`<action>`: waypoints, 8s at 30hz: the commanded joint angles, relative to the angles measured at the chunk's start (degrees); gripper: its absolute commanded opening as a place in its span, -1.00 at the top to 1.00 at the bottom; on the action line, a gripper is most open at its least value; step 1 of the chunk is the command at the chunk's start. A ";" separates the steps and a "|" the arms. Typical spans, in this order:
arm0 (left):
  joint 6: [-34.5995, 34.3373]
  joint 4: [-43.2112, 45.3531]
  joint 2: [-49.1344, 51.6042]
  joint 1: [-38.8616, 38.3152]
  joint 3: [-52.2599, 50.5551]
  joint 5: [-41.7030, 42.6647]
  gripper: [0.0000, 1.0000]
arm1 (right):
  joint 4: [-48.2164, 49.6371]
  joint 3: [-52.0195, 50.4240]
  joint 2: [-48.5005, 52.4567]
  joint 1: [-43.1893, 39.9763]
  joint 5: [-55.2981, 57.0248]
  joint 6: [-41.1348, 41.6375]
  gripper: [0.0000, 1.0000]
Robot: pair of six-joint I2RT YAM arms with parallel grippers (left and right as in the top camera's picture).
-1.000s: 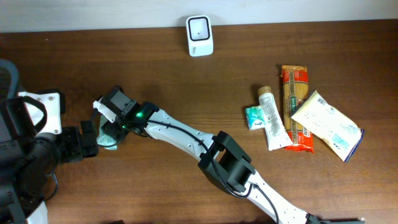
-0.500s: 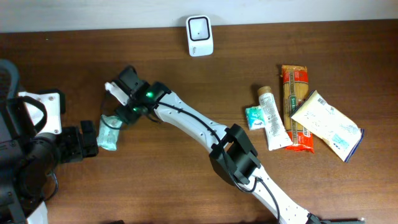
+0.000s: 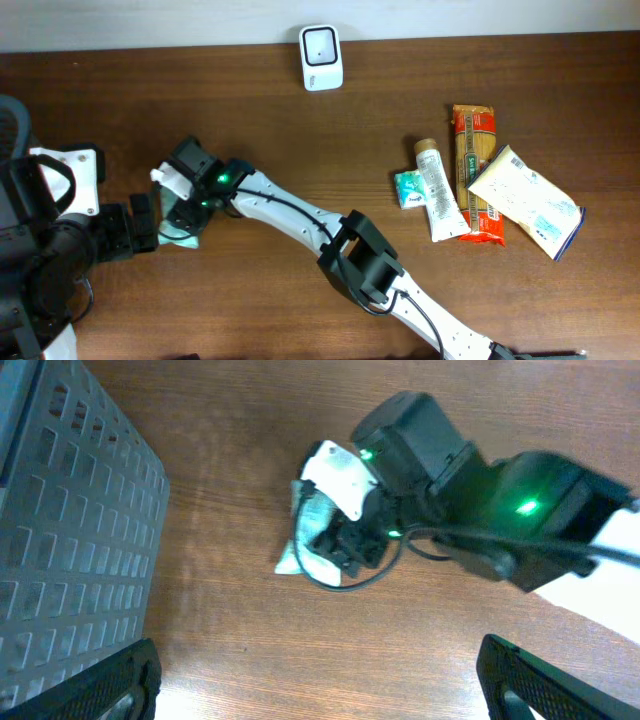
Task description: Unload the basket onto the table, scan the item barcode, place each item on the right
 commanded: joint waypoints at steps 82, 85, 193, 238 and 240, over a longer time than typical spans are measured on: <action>0.94 -0.04 -0.17 0.20 0.35 -0.42 -0.98 | -30.97 2.14 -11.02 -14.19 0.31 13.97 0.22; 0.94 -0.04 -0.17 0.20 0.35 -0.42 -0.98 | -19.56 -6.10 -11.02 -9.44 10.78 18.60 0.92; 0.94 -0.04 -0.07 0.20 0.35 -0.42 -0.98 | -24.74 -24.59 -54.60 -42.47 -27.17 -12.59 0.92; 0.94 -0.04 -0.07 0.20 0.35 -0.42 -0.98 | 57.92 -24.76 -14.97 -31.15 31.63 -58.64 0.92; 0.94 -0.04 -0.07 0.20 0.35 -0.42 -0.98 | 57.92 -24.76 -15.37 -31.15 31.61 -58.62 0.92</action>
